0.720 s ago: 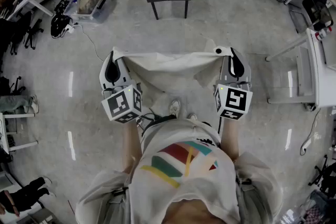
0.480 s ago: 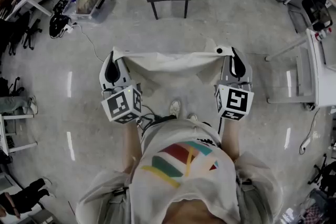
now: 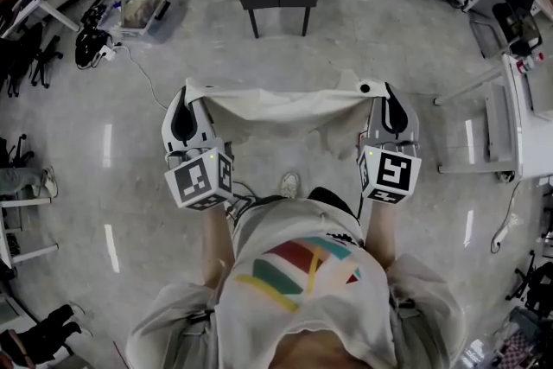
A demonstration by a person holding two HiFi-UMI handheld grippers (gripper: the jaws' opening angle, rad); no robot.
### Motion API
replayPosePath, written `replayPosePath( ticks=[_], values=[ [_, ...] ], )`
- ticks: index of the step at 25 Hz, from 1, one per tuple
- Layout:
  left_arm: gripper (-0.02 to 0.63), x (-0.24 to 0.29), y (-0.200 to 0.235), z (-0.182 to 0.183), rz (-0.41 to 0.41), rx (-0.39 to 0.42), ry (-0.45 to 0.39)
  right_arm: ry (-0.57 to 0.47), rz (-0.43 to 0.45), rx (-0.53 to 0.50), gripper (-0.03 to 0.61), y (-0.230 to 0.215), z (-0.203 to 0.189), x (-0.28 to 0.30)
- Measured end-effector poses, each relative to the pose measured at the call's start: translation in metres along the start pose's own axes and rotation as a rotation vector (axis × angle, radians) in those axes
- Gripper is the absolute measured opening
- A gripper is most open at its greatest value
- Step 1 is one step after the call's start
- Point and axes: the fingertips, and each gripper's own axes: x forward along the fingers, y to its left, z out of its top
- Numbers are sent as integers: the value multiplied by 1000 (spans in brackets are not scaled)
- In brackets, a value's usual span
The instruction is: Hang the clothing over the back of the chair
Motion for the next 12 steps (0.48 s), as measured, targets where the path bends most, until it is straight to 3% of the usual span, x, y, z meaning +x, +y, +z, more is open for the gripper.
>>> replayPosePath(
  ticks=[12],
  values=[
    [18,60,2,-7,-30,8,-3,25,-21,19,14,-8,-6,40]
  ],
)
